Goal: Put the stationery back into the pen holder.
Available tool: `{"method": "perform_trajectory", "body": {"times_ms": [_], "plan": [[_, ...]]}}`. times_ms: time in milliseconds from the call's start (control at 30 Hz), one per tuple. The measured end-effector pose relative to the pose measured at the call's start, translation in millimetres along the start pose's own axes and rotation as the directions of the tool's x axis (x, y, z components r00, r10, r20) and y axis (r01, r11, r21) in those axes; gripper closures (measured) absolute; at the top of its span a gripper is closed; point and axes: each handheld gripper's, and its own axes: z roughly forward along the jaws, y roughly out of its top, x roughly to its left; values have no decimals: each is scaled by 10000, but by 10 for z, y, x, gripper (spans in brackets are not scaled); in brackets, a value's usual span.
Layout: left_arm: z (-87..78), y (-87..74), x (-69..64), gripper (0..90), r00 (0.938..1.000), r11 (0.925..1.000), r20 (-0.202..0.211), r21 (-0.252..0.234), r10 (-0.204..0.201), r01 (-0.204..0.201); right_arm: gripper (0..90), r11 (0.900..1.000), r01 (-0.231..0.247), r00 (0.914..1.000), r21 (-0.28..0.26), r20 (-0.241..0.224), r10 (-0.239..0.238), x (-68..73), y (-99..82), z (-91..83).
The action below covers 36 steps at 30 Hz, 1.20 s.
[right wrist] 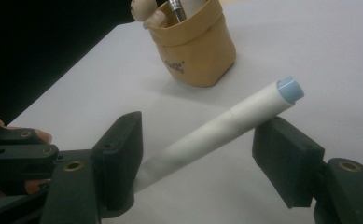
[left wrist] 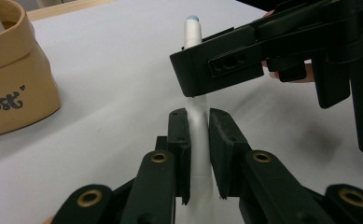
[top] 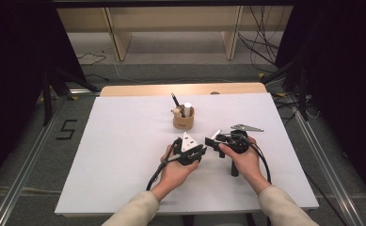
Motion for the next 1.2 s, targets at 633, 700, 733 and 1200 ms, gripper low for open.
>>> {"method": "perform_trajectory", "body": {"times_ms": [633,700,733,1200], "plan": [[-3,32,-15,788,9998,9992,-23,-359,-191,190,724,9942,249,9975,-1045,-631,-316,107,92,-119],[-5,40,-10,789,9999,9991,-64,-406,-90,88,772,9902,603,9945,-1257,-770,-703,181,120,-148],[-12,43,-13,895,9998,9989,-160,-475,-68,61,784,9865,936,9925,-1341,-654,-1031,221,126,-157],[14,29,2,434,9949,9954,-611,-478,802,-832,785,9571,2475,9686,-1505,158,-2480,326,161,-192]]}}
